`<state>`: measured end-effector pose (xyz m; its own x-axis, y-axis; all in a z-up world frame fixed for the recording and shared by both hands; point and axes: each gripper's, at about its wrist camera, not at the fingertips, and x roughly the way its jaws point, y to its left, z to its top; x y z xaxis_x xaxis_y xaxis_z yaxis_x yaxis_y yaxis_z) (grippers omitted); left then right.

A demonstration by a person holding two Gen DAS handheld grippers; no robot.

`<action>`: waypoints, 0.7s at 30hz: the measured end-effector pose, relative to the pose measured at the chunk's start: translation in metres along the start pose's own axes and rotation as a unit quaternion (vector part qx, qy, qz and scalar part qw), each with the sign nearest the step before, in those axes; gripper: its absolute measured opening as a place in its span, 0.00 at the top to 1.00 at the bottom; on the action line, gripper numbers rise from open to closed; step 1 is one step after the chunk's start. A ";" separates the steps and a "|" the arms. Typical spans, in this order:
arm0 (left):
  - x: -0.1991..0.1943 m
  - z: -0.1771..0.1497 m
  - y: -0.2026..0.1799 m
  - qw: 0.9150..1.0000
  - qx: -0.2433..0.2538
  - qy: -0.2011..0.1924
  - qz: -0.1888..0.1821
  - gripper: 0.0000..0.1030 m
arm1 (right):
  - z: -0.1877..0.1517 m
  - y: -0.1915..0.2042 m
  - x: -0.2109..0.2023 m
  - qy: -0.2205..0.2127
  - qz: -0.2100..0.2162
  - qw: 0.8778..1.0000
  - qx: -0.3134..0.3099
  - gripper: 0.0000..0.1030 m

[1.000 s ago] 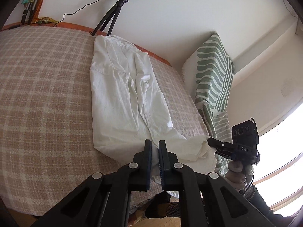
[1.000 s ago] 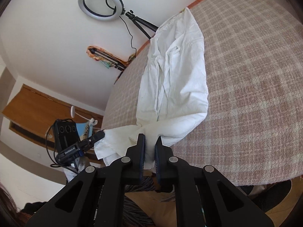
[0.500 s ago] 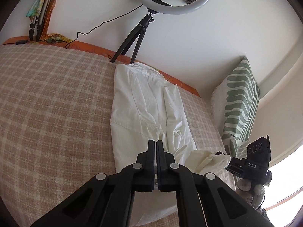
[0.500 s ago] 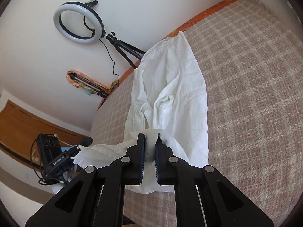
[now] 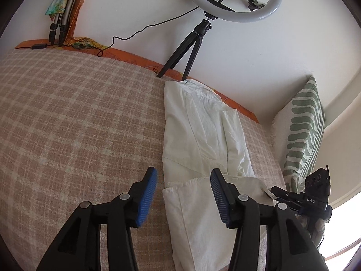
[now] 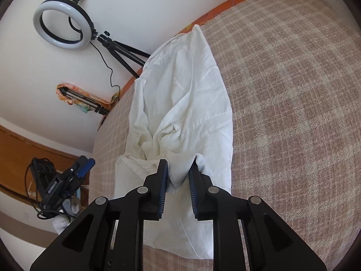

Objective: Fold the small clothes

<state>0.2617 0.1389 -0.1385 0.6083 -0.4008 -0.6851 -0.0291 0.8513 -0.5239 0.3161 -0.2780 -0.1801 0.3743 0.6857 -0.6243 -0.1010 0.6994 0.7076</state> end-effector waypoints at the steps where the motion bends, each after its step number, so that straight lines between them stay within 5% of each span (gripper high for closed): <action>1: -0.002 -0.008 0.007 1.000 -0.013 0.009 -0.002 0.50 | -0.001 0.000 -0.005 -0.002 0.001 1.000 -0.006 0.78; 5: 0.001 -0.039 0.022 0.998 -0.047 0.047 -0.019 0.49 | -0.013 0.003 -0.025 -0.021 -0.021 0.999 -0.041 0.55; 7: 0.007 -0.050 0.022 0.997 -0.041 0.066 -0.017 0.49 | -0.015 0.001 -0.032 -0.024 0.004 0.999 -0.038 0.47; 16: 0.022 -0.068 -0.004 0.997 0.010 0.081 -0.005 0.50 | -0.025 0.015 -0.020 -0.012 -0.057 0.994 -0.091 0.49; 21: 0.032 -0.064 -0.019 0.996 0.053 0.072 0.010 0.77 | -0.033 0.035 -0.004 -0.001 -0.092 0.984 -0.151 0.58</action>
<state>0.2310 0.0885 -0.1828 0.4883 -0.4212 -0.7643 0.0477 0.8874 -0.4586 0.2804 -0.2500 -0.1639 0.4130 0.5422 -0.7318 -0.3002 0.8396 0.4527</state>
